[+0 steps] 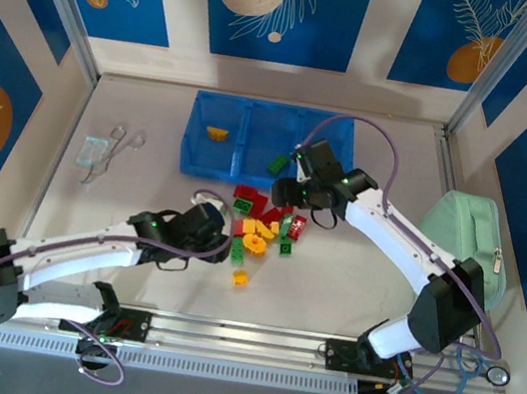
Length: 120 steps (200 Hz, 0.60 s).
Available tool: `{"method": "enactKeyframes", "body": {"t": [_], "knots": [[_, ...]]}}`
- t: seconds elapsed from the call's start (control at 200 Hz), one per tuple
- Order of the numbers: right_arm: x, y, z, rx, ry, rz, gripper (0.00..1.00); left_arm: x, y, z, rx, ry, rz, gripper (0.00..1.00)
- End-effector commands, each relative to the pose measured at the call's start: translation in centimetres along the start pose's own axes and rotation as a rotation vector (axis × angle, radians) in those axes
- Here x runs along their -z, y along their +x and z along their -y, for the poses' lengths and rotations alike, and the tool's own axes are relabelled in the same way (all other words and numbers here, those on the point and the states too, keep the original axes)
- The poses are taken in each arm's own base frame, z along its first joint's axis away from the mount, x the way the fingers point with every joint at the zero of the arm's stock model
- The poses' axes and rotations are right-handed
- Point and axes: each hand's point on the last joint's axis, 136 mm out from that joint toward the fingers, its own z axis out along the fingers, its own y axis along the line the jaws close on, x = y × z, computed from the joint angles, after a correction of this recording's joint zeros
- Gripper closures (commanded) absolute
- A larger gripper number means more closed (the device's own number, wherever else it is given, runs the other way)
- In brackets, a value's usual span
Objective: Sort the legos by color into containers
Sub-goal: Pick up the lego from the center of the table.
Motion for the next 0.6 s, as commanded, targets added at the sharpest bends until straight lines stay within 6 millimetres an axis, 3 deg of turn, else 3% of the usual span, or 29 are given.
{"method": "enactKeyframes", "body": {"t": [0.0, 0.19, 0.42, 0.595], "knots": [[1.3, -0.2, -0.3, -0.051, -0.043, 0.057, 0.29, -0.7, -0.5, 2.8, -0.013, 0.032, -0.007, 0.34], [1.7, 1.6, 1.4, -0.101, -0.010, 0.059, 0.28, -2.2, -0.4, 6.1, -0.081, 0.031, -0.037, 0.33], [3.3, 2.4, 3.9, -0.182, 0.011, 0.105, 0.28, -4.0, -1.4, 7.9, -0.129, 0.014, -0.059, 0.33], [5.0, 2.9, 6.4, -0.250, 0.040, 0.161, 0.14, -5.6, -2.0, 8.5, -0.185, -0.031, -0.094, 0.32]]}}
